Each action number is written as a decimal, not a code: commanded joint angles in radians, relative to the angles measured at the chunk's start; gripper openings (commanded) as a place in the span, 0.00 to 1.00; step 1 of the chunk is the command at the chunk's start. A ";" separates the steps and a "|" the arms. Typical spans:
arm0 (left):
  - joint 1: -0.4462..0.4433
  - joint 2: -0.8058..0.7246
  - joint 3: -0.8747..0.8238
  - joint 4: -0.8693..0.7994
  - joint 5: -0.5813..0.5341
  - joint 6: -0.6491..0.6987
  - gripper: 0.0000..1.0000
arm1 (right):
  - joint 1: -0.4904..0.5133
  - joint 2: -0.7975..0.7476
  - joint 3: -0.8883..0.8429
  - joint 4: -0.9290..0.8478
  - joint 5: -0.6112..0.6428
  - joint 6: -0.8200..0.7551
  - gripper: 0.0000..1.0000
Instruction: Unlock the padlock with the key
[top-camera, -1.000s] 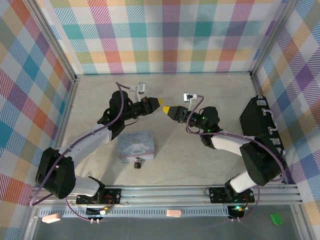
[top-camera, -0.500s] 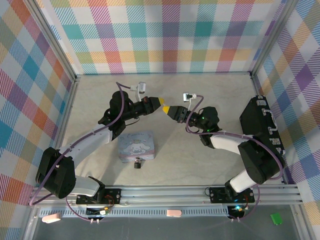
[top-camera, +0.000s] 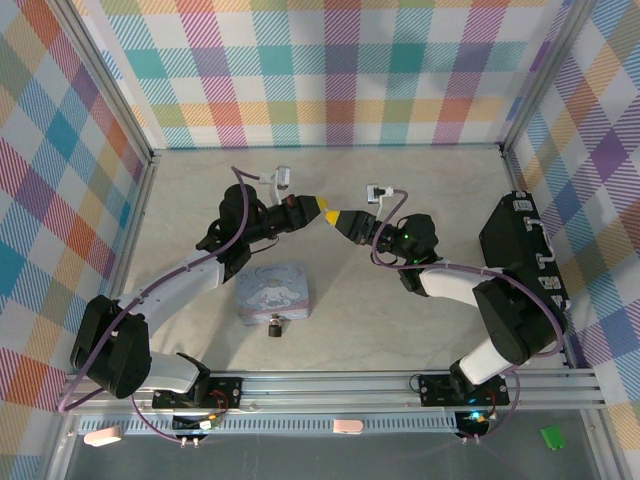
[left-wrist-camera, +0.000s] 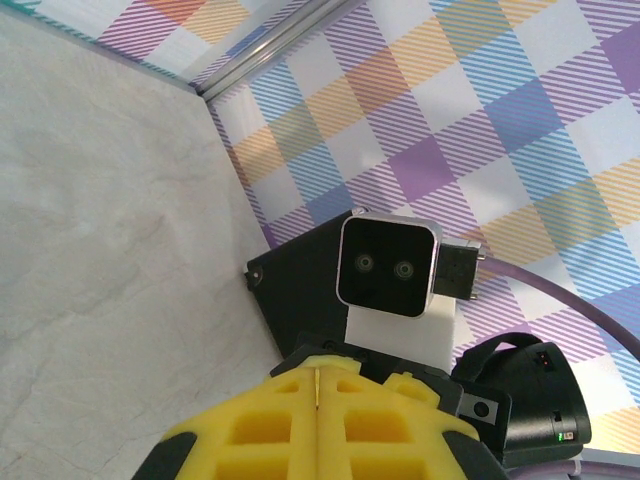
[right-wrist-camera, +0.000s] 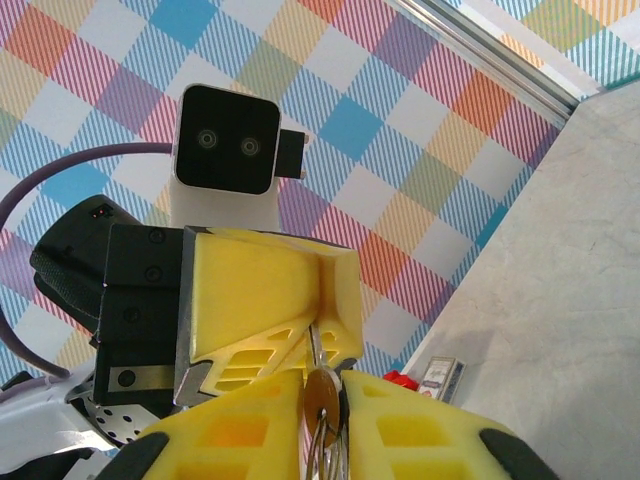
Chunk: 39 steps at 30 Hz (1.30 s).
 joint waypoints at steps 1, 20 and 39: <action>-0.009 -0.027 -0.020 0.032 -0.026 -0.006 0.00 | 0.001 0.001 0.037 0.079 -0.003 0.018 0.18; -0.009 -0.027 -0.029 0.049 -0.046 -0.016 0.00 | 0.001 0.000 0.038 0.051 0.000 0.021 0.09; -0.016 -0.089 0.314 -1.351 -0.591 0.187 0.73 | -0.050 -0.370 0.245 -1.463 0.301 -0.726 0.00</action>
